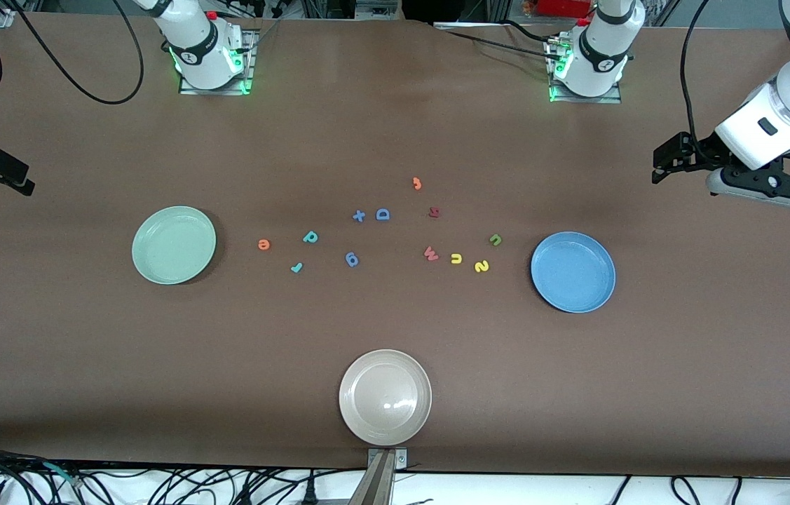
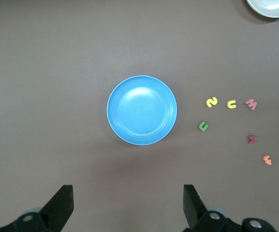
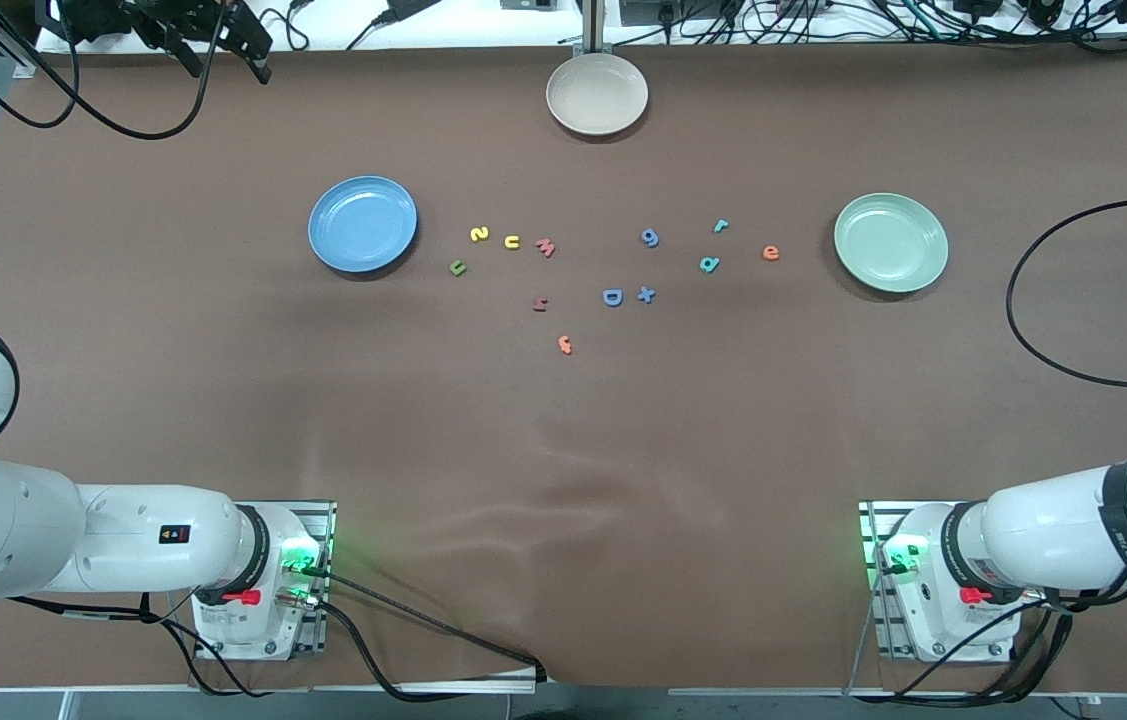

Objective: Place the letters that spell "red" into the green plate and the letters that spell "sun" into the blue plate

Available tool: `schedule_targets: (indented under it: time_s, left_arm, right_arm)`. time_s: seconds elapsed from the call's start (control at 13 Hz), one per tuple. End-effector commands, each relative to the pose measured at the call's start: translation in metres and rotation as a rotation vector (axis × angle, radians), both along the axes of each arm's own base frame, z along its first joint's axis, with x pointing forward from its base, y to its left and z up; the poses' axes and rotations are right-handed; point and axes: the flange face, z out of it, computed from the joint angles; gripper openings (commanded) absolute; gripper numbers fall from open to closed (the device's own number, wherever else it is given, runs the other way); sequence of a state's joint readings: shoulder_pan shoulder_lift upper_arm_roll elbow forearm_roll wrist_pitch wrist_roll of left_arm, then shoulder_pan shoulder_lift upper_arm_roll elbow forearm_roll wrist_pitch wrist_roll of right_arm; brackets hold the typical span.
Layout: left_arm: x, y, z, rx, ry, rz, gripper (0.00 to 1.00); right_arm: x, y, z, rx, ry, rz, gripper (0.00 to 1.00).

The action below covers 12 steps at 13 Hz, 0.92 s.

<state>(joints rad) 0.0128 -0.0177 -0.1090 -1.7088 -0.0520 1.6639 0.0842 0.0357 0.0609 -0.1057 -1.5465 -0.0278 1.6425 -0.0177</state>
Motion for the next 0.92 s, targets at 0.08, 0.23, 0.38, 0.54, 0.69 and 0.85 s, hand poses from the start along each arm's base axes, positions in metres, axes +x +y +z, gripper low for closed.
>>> schedule_targets:
  time_s: [0.08, 0.23, 0.38, 0.54, 0.69, 0.85]
  left_arm:
    - [0.005, 0.000, 0.005, 0.019, -0.011, -0.008, 1.00]
    - [0.005, 0.000, 0.005, 0.019, -0.011, -0.008, 1.00]
    - [0.005, 0.001, 0.005, 0.019, -0.011, -0.006, 1.00]
    - [0.005, 0.001, 0.005, 0.019, -0.011, -0.006, 1.00]
    - [0.005, 0.001, 0.005, 0.019, -0.011, -0.006, 1.00]
    - [0.005, 0.001, 0.005, 0.019, -0.011, -0.008, 1.00]
  right_arm:
    - [-0.001, 0.000, 0.001, 0.007, 0.004, 0.006, 1.00]
    - [-0.001, 0.000, 0.001, 0.007, 0.006, 0.003, 1.00]
    - [-0.001, 0.000, -0.002, 0.006, 0.021, 0.005, 1.00]
    - [0.006, 0.002, -0.013, 0.006, 0.030, 0.004, 1.00]
    - [0.005, 0.003, -0.016, 0.007, 0.044, -0.002, 1.00]
    - [0.005, 0.003, -0.015, 0.007, 0.042, -0.004, 1.00]
